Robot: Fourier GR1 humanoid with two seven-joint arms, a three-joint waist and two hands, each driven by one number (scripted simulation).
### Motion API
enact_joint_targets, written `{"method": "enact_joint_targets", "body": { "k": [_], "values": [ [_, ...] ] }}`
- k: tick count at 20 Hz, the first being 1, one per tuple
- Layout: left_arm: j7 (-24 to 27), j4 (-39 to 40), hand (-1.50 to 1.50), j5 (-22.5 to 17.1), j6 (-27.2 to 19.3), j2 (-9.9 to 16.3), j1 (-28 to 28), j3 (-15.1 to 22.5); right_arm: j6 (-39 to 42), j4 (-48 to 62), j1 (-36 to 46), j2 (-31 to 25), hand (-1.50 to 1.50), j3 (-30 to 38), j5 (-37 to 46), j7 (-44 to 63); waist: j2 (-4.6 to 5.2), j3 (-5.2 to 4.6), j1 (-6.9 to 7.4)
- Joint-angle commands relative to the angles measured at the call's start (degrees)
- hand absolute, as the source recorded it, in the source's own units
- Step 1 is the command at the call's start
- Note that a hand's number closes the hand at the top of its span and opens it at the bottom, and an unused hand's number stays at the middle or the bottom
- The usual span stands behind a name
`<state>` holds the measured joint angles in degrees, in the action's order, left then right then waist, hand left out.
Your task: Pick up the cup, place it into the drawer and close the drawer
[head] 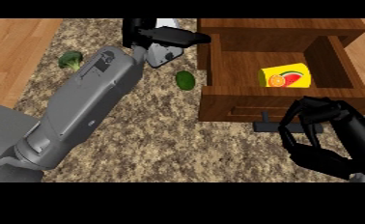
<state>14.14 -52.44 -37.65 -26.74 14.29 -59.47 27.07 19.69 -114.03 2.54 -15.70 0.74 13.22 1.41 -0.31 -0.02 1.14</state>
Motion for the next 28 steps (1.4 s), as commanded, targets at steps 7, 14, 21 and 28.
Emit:
{"method": "enact_joint_targets", "body": {
  "k": [7,14,21,28],
  "values": [
    [-3.2,-13.9,-1.50,-1.3,5.4,11.3,12.6,-4.3,-6.1,14.2,4.9,-1.9,1.50,-10.0,22.2,-7.2,0.20,0.02,0.75],
    [-1.8,-19.5,-1.50,-2.5,9.0,14.5,21.3,-6.9,-14.6,33.7,15.6,0.1,1.50,-15.7,37.1,-9.5,0.48,0.04,1.20],
    [-0.1,-25.8,-1.50,-2.6,12.5,17.5,30.7,-10.1,-26.0,60.8,26.5,5.7,1.50,-12.1,40.4,-16.9,0.76,0.09,1.24],
    [-0.3,-28.6,-1.50,-2.5,15.4,19.3,35.4,-12.2,-26.4,81.8,41.2,4.1,1.50,-4.0,37.0,-23.7,1.00,0.12,1.95]
  ]
}}
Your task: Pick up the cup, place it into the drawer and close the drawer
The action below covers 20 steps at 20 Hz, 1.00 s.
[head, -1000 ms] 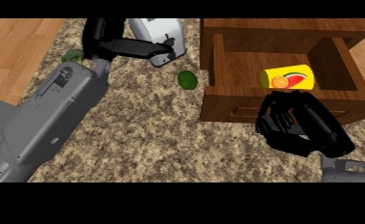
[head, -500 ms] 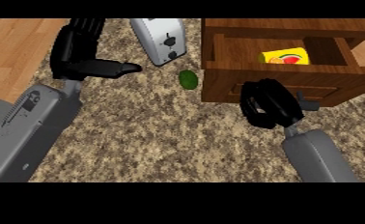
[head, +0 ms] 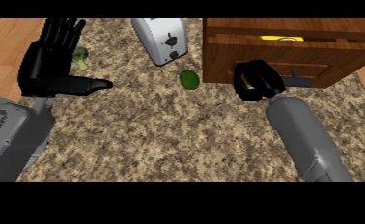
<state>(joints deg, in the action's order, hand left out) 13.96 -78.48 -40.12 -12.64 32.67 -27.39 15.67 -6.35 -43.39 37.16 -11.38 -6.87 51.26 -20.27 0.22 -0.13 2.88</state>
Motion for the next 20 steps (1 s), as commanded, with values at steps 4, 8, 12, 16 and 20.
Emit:
{"method": "enact_joint_targets", "body": {
  "k": [4,8,12,16,20],
  "values": [
    [1.1,-1.0,-1.50,-0.6,3.6,0.5,3.5,-2.5,-0.8,20.8,11.8,-1.7,1.50,5.8,-0.9,-4.8,0.96,0.24,0.68],
    [0.1,-0.9,-1.50,-0.6,4.1,0.4,2.0,-2.7,-0.2,25.6,15.5,-4.3,1.50,8.3,-2.0,-5.3,1.57,0.30,1.40],
    [2.4,-1.2,-1.50,0.7,5.9,-0.6,3.7,-0.9,2.3,26.9,18.7,-5.6,1.50,9.9,-3.5,-4.3,2.30,0.33,3.19],
    [2.6,-0.3,-1.50,-0.2,8.1,-0.8,3.8,-1.2,3.5,27.7,19.5,-6.8,1.50,10.9,-4.6,-5.9,2.51,0.29,3.15],
    [2.2,-1.0,-1.50,0.3,6.3,-2.3,3.2,-0.6,4.0,27.4,20.0,-7.8,1.50,12.7,-6.4,-7.3,2.85,0.40,3.94]
  ]
}}
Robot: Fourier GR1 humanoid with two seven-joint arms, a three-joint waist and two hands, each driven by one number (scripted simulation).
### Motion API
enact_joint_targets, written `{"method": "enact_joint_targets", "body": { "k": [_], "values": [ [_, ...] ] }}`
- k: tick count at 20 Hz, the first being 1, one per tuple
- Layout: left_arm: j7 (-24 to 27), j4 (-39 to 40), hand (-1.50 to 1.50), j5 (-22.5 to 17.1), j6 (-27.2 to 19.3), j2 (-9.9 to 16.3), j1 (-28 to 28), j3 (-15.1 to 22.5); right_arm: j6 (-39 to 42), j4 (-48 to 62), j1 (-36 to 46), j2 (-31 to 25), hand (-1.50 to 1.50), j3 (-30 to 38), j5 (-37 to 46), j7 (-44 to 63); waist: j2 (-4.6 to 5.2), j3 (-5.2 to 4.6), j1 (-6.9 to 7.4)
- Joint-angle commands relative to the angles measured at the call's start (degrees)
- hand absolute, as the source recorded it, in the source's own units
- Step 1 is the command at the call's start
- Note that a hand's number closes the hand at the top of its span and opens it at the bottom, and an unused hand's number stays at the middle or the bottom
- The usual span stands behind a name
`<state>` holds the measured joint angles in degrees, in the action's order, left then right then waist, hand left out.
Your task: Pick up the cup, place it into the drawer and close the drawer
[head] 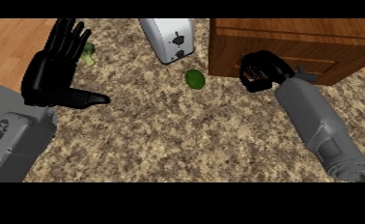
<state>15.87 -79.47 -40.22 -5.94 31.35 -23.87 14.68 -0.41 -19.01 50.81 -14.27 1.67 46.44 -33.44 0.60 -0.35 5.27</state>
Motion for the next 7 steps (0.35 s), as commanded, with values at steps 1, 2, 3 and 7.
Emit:
{"method": "enact_joint_targets", "body": {
  "k": [1,2,3,7],
  "values": [
    [-0.7,1.0,-1.50,-0.5,0.7,-0.1,-1.0,-0.4,-2.8,3.1,5.9,-4.3,1.50,4.5,-1.9,5.7,2.48,0.61,1.09],
    [0.4,0.7,-1.50,-0.1,1.4,-1.2,-0.4,0.5,-2.0,3.0,6.6,-4.7,1.50,4.7,-2.2,5.4,2.55,0.58,1.33],
    [1.6,1.9,-1.50,0.7,0.9,-1.3,0.3,0.4,-3.1,3.0,5.2,-4.9,1.50,4.5,-1.8,4.1,2.77,0.58,1.20],
    [0.3,1.3,-1.50,-0.1,1.8,-1.0,-0.1,0.2,-1.7,3.3,5.7,-6.7,1.50,5.2,-2.4,2.9,2.59,0.60,1.60]
  ]
}}
